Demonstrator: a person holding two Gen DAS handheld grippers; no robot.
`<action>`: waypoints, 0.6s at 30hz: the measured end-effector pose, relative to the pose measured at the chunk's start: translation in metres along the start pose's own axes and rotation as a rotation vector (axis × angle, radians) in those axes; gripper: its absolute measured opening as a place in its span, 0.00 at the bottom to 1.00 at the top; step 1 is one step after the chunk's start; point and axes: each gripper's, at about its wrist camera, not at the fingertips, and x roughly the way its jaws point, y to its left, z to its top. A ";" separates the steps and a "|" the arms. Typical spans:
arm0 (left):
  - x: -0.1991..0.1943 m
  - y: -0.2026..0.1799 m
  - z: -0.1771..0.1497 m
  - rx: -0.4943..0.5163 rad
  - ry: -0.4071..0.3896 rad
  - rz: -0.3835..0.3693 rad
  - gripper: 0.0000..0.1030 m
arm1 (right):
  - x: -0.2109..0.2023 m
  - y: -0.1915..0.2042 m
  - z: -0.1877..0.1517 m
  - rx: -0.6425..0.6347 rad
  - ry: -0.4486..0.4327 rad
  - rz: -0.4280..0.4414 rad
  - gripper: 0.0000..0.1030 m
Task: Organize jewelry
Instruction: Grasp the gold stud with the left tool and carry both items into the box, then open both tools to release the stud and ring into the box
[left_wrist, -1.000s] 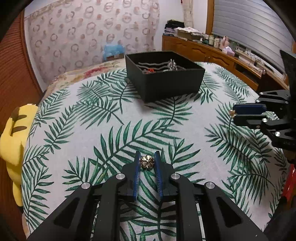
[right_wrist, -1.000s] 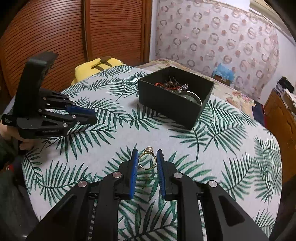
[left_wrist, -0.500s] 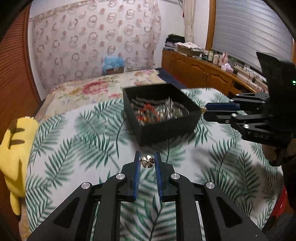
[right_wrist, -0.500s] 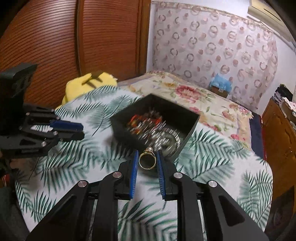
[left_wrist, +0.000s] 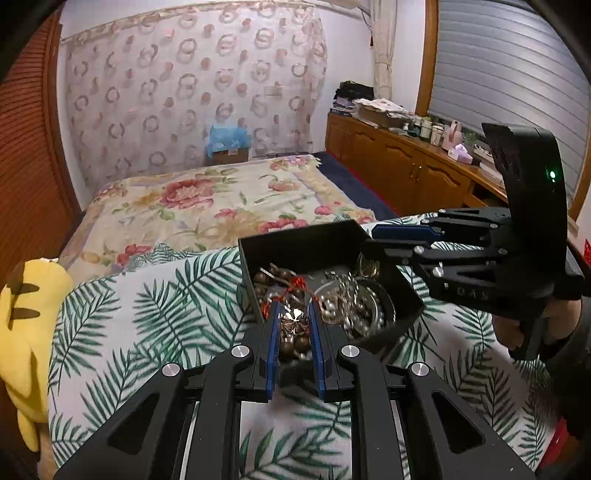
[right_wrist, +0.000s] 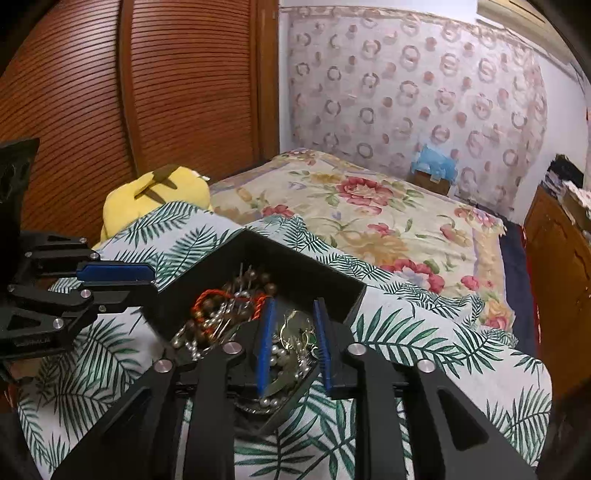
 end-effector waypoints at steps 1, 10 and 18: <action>0.003 0.001 0.002 -0.002 0.001 0.001 0.14 | 0.001 -0.002 0.000 0.001 0.000 0.009 0.31; 0.021 0.002 0.018 -0.010 0.005 -0.005 0.14 | -0.009 -0.010 -0.005 0.031 -0.012 -0.009 0.32; 0.030 -0.003 0.025 -0.014 0.011 0.016 0.38 | -0.028 -0.011 -0.016 0.056 -0.024 -0.039 0.32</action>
